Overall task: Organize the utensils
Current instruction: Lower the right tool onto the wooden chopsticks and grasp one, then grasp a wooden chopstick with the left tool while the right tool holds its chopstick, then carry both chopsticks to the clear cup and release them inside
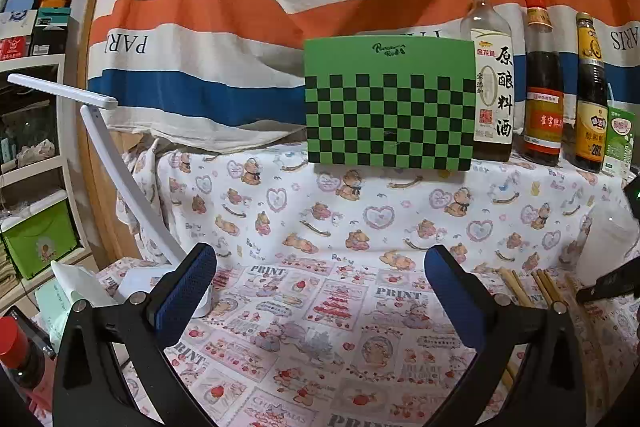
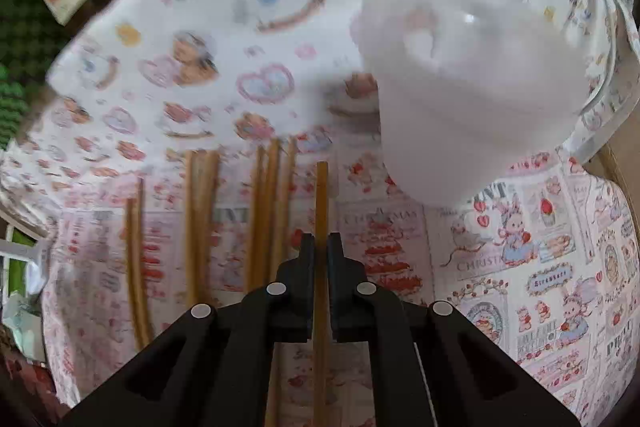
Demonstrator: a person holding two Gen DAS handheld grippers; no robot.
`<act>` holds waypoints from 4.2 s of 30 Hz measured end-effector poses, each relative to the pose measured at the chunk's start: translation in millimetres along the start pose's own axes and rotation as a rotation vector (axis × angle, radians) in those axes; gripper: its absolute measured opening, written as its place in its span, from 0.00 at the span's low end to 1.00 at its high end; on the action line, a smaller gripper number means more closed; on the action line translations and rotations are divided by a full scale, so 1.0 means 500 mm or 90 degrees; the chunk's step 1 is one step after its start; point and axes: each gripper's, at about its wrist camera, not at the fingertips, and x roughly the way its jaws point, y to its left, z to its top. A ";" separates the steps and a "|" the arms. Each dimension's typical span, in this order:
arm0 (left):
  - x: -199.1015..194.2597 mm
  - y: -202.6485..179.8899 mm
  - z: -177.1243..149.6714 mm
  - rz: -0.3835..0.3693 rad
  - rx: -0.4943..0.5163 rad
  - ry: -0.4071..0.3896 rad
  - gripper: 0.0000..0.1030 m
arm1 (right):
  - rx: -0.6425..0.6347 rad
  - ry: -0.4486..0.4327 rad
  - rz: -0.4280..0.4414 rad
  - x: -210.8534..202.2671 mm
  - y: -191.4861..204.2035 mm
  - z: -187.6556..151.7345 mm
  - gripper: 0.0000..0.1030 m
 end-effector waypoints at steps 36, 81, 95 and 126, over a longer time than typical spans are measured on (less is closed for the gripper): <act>0.315 -0.249 -0.056 -0.155 -0.045 0.520 0.22 | 0.006 -0.361 0.192 -0.302 -0.107 -0.026 0.00; 0.009 -0.020 0.123 -0.210 -0.195 -0.047 0.05 | -0.105 -0.162 0.107 -0.154 0.057 0.005 0.56; 0.020 0.026 0.108 -0.139 -0.215 -0.072 0.05 | -0.227 0.101 -0.005 0.077 0.254 0.099 0.18; -0.025 -0.039 0.121 -0.191 -0.159 -0.075 0.05 | -0.164 -0.394 0.161 -0.412 0.126 0.068 0.07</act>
